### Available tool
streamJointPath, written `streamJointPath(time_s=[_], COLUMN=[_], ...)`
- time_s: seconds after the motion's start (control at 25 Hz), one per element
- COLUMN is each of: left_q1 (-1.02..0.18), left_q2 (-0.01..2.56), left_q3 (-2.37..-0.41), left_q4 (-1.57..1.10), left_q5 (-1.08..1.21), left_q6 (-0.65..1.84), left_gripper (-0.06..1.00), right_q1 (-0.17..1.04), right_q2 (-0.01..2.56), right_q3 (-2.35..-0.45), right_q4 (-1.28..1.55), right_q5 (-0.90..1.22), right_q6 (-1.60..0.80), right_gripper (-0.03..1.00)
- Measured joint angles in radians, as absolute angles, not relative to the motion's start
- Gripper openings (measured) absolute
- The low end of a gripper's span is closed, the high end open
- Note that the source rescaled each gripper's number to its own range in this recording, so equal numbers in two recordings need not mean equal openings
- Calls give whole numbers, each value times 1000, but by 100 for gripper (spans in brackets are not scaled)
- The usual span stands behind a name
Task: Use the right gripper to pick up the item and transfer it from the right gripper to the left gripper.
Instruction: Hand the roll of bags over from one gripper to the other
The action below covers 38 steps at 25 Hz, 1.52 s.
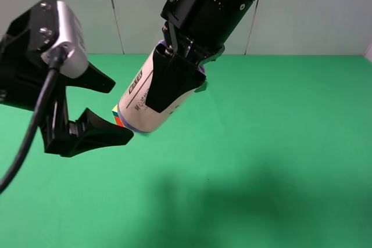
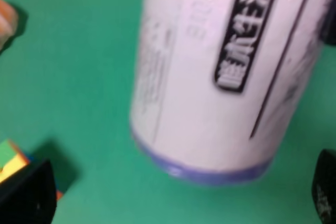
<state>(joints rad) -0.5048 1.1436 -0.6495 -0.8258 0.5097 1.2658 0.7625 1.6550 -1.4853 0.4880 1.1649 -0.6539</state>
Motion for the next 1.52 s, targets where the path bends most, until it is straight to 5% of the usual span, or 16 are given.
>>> streamJointPath(time_s=[0.84, 0.96, 1.08, 1.24, 1.52], left_q1=[-574, -574, -574, -575, -575], left_q2=[1225, 1226, 1226, 1226, 1226], left_q3=[-667, -667, -667, -667, -667], left_q4=[-1101, -1103, -1104, -1104, -1104], left_q5=[413, 423, 434, 445, 445], left_q6=[1567, 1608, 1636, 1641, 1643], left_gripper=[88, 78, 57, 0, 0], right_q1=[763, 763, 763, 763, 762], right_q2=[1655, 1655, 1655, 1655, 1655], right_q3=[-1485, -1485, -1485, -1485, -1485], right_q4=[533, 537, 537, 535, 535], right_q5=[1165, 1165, 1165, 1158, 1158], right_q6=[-667, -668, -668, -668, -668], right_gripper=[0, 0, 0, 0, 0])
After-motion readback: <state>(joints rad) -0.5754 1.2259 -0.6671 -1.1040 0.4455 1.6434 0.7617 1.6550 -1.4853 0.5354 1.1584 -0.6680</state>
